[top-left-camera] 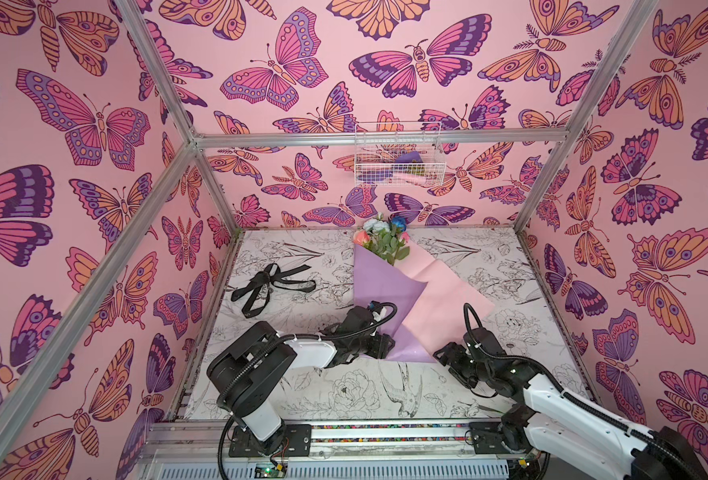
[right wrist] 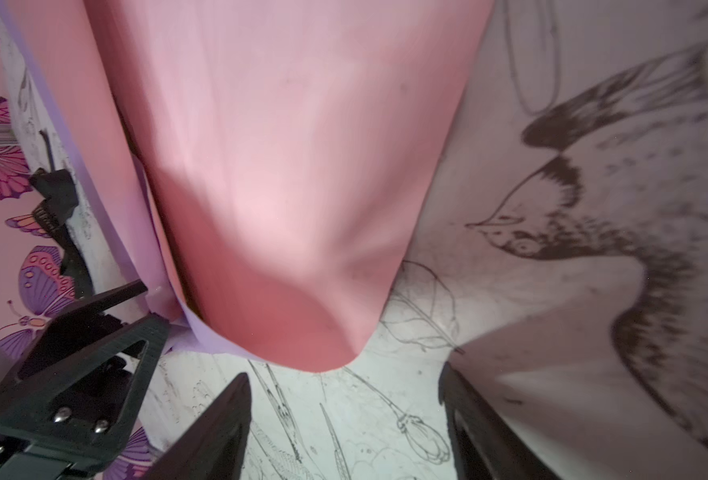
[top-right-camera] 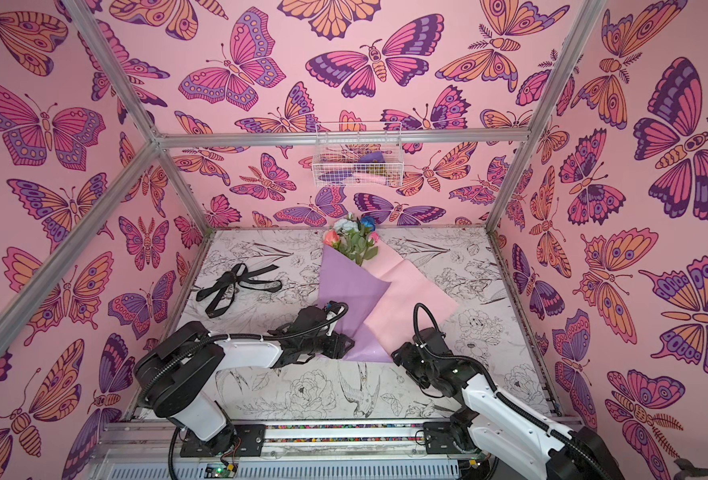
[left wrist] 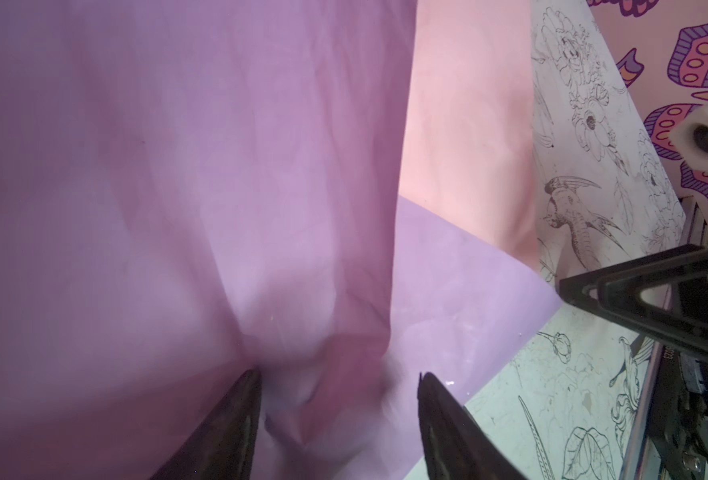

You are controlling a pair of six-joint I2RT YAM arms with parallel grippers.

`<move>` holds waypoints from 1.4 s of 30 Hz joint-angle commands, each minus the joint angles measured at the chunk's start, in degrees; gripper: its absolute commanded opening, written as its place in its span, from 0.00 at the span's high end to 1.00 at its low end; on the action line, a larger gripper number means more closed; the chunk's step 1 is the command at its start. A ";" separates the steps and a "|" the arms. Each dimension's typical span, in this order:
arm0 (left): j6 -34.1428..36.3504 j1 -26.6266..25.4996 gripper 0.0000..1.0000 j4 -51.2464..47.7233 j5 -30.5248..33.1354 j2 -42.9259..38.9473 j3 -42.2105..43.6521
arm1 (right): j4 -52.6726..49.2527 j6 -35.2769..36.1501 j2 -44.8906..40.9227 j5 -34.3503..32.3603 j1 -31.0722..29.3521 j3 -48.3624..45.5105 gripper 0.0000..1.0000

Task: Tie the bouquet of fake flowers

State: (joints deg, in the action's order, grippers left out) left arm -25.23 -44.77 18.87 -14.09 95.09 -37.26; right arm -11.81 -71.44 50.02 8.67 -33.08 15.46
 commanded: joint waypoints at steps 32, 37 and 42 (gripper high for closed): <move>-10.35 -1.45 0.38 5.30 -2.00 5.46 1.91 | 34.18 8.74 14.84 -10.45 3.22 -5.44 0.15; -10.48 -1.46 0.39 5.48 -2.64 5.95 1.67 | 42.61 13.65 21.74 -4.76 8.12 -3.58 0.21; -10.11 -1.46 0.39 5.49 -3.29 5.29 1.50 | 42.00 17.79 25.54 -1.26 13.95 0.52 0.30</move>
State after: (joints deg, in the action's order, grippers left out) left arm -35.03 -45.80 27.73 -16.10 98.76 -37.12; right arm 29.43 -57.74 74.17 5.08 -21.65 13.82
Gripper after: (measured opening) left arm 0.615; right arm 0.705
